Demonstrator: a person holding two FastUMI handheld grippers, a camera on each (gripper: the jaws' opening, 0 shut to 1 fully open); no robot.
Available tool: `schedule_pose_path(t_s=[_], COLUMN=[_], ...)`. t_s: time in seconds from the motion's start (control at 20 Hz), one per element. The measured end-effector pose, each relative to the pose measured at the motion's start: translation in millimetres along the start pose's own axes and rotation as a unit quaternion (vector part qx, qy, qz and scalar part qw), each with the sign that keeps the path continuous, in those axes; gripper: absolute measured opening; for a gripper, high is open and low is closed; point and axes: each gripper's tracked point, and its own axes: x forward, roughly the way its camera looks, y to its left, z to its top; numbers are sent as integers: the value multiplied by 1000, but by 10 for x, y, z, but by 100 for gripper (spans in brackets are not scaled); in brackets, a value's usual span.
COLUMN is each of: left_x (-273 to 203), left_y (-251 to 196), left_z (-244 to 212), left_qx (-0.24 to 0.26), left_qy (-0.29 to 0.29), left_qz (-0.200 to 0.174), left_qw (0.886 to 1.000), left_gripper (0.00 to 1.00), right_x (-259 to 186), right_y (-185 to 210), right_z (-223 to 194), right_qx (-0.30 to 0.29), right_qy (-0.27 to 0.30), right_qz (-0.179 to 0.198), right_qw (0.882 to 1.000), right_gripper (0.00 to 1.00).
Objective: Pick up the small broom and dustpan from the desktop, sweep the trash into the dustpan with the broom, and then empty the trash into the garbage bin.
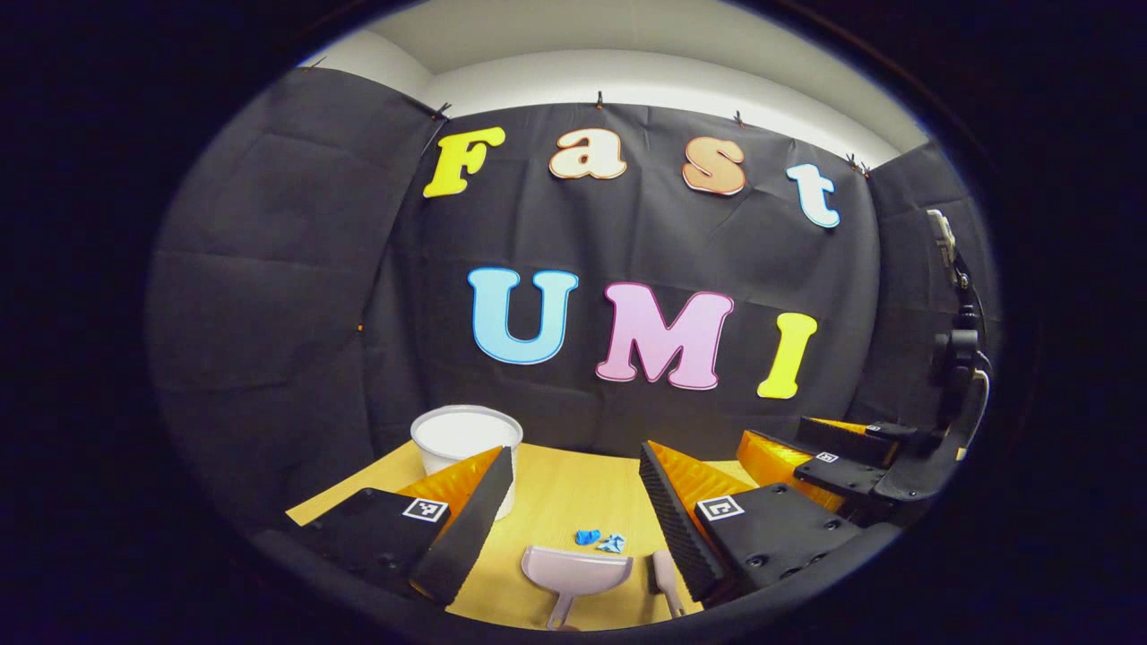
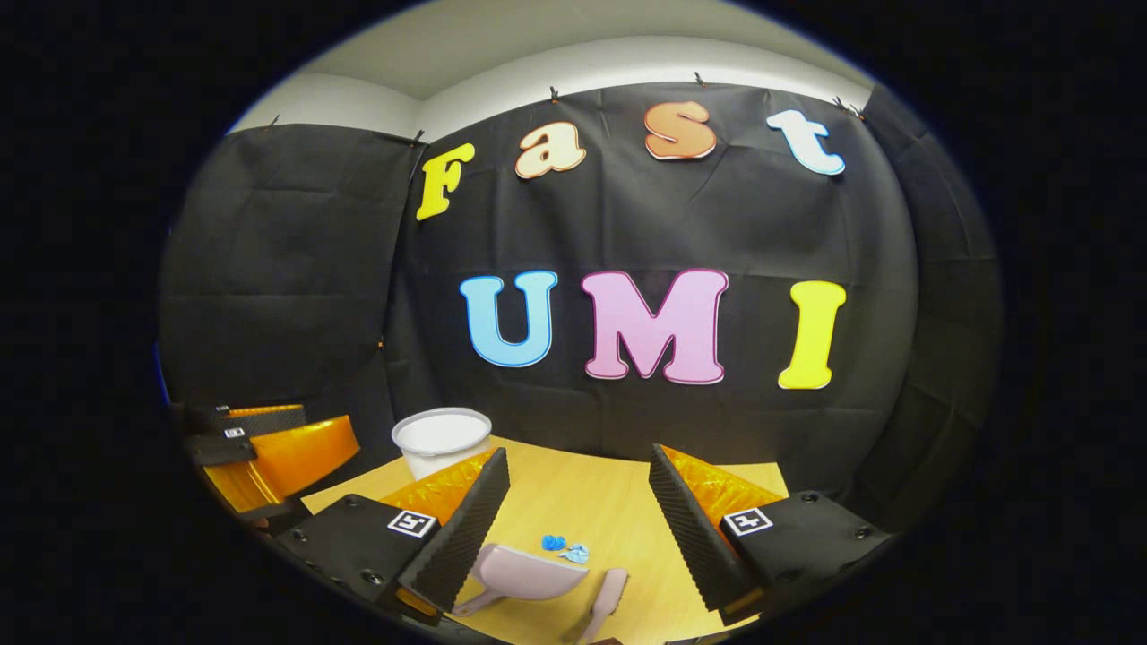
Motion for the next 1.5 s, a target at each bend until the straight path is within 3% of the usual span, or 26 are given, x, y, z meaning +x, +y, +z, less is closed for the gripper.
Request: schedule_pose_path(t_s=[0.1, 0.2, 0.25, 0.35, 0.45, 0.6, 0.65, 0.75, 0.8, 0.9, 1.1, 1.25, 1.3, 1.5], left_x=[197, 423, 552, 695, 813, 999, 1102, 1385, 1461, 1637, 1692, 1706, 1739, 1833], left_y=[93, 171, 193, 207, 141, 20, 40, 58, 79, 34, -124, -47, -77, -155], left_z=[-279, -674, -899, -1398, -1903, -2316, -2257, -2188, -2191, -2207, -2416, -2551, -2496, -2491], left_qx=[-14, -42, -56, -61, -51, -40, -50, -43, -31, -4, 7, 39, 44, 78], left_qy=[63, 158, 213, 344, 444, 589, 622, 655, 664, 677, 702, 710, 709, 699], left_qz=[-22, -41, -51, -57, -69, -75, -73, -64, -59, -54, -29, -6, -6, -10], left_qw=[998, 986, 974, 935, 892, 804, 778, 752, 745, 734, 711, 703, 704, 711], left_gripper=[83, 83, 83, 83, 85, 85, 85, 85, 86, 85, 85, 85, 83, 79], right_x=[109, 215, 245, 253, 276, 257, 222, 105, 77, 98, 198, 145, 208, 173], right_y=[-75, -143, -173, -247, -405, -475, -466, -439, -423, -440, -468, -434, -441, -396], right_z=[-213, -577, -806, -1284, -1865, -2802, -3073, -3544, -3710, -3939, -4159, -4270, -4295, -4288], right_qx=[26, 70, 99, 147, 174, 189, 193, 195, 194, 174, 139, 115, 108, 101], right_qy=[38, 103, 142, 224, 304, 442, 490, 572, 593, 618, 650, 674, 664, 671], right_qz=[-14, -29, -34, -54, -87, -120, -123, -125, -125, -127, -128, -128, -133, -134], right_qw=[999, 992, 984, 962, 933, 869, 841, 787, 771, 756, 736, 719, 727, 722], right_gripper=[100, 100, 100, 100, 99, 98, 98, 98, 99, 99, 99, 99, 99, 99])
